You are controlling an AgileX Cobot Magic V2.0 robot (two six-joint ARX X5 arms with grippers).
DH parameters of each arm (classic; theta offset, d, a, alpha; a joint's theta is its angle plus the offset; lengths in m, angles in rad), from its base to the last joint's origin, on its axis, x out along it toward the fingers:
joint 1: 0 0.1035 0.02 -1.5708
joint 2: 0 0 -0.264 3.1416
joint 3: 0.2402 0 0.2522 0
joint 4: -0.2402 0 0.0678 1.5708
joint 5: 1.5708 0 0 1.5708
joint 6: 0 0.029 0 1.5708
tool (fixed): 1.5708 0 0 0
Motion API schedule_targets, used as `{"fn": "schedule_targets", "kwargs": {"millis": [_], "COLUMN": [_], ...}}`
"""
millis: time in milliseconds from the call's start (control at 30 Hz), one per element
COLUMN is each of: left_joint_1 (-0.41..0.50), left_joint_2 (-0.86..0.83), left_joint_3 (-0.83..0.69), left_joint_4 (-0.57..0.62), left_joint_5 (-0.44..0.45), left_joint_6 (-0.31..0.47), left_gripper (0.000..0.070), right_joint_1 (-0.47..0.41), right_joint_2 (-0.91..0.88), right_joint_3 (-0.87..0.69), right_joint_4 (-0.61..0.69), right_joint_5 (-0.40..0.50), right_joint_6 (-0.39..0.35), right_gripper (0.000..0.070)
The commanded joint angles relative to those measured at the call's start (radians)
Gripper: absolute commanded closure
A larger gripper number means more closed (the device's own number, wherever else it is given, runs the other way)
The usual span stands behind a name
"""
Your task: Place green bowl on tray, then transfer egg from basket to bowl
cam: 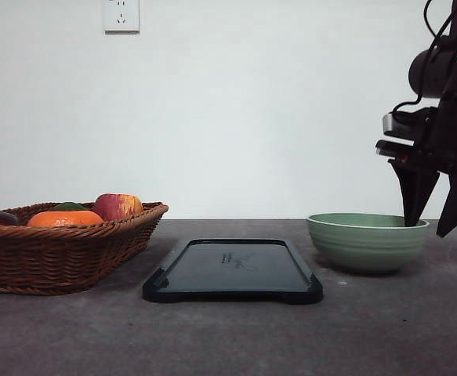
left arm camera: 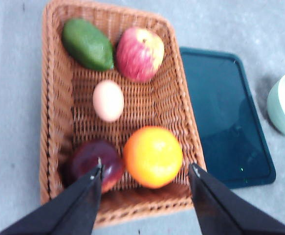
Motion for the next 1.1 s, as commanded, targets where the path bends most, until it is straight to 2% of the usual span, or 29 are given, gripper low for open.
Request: {"fn": "schedule_targets", "kwargs": {"millis": [0,133,300,500,667,833,1067], "left_joint_1": [-0.003,-0.003,-0.003,-0.003,-0.003,-0.003,-0.003], "left_joint_2": [0.006,0.006,0.006,0.006,0.006,0.006,0.006], "left_joint_3": [0.025,0.025,0.025,0.025,0.025,0.025,0.025], "left_joint_4": [0.013,0.013,0.013,0.012,0.010,0.009,0.009], "left_joint_5": [0.004,0.004,0.004,0.004,0.004,0.004,0.004], "left_joint_6": [-0.001,-0.001,-0.001,-0.001,0.000,0.000,0.000], "left_gripper": [0.0350,0.0350,0.0350,0.0350,0.0350,0.0350,0.0350], "right_joint_1": [0.003,0.003,0.004,0.016,0.063,0.140,0.264], "right_joint_2": [0.028,0.034,0.031,0.031,0.032,0.038,0.118], "right_joint_3": [0.023,0.024,0.061,0.215,0.364,0.443,0.539], "right_joint_4": [0.008,0.010,-0.048,-0.234,-0.370,-0.386,-0.376], "right_joint_5": [-0.003,-0.003,-0.002,-0.003,-0.004,-0.055,-0.052], "right_joint_6": [-0.015,-0.015,-0.014,-0.022,-0.035,-0.035,-0.029], "right_gripper": [0.0540,0.0698,0.0700,0.0700,0.0700,0.0700,0.0700]}}
